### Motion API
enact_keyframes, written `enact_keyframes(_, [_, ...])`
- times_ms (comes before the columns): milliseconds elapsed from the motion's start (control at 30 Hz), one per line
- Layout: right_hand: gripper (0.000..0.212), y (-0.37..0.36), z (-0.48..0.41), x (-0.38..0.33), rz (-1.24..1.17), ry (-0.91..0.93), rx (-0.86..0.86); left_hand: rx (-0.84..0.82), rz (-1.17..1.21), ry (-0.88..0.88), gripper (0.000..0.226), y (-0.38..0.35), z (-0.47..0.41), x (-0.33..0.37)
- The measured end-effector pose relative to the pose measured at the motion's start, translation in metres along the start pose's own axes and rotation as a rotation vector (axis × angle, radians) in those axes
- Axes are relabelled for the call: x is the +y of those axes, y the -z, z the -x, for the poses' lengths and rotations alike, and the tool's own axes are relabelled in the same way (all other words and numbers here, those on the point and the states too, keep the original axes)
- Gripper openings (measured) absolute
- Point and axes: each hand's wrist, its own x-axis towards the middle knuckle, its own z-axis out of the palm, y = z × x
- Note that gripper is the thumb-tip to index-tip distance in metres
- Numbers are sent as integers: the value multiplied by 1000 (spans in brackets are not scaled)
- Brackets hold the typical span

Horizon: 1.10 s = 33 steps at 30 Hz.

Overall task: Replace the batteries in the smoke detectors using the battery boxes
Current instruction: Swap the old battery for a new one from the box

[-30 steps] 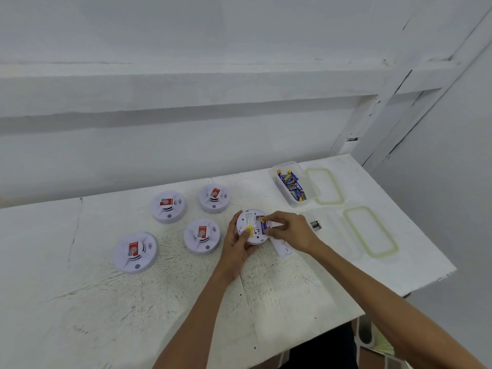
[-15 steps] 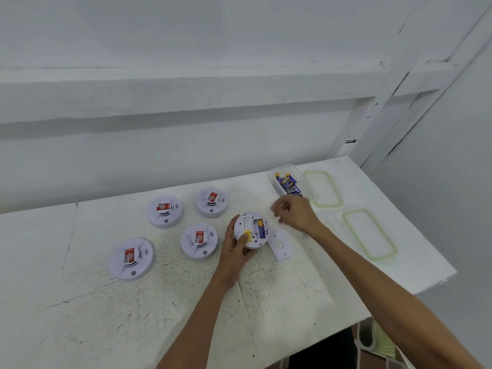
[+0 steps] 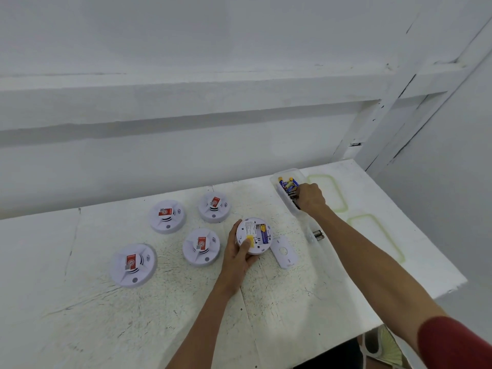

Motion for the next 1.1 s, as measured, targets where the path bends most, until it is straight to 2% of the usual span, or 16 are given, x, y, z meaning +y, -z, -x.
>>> enact_keyframes(100, [23, -3, 0, -2, 1, -18, 15, 5, 5, 0, 51, 0, 0, 0])
enact_keyframes(233, [31, -3, -2, 0, -68, -15, -5, 9, 16, 2, 51, 1, -2, 1])
enact_keyframes(467, [16, 1, 2, 8, -433, -6, 103, 10, 54, 12, 53, 0, 0, 3])
enact_keyframes(733, [19, 20, 31, 8, -634, 93, 182, 14, 77, 13, 54, 0, -1, 2])
enact_keyframes(933, [22, 28, 60, -5, -824, 79, 58, 16, 101, 14, 54, 0, 0, 2])
enact_keyframes(1100, [39, 18, 81, -11, -755, 284, -184, 12, 95, 14, 52, -1, 2, 4])
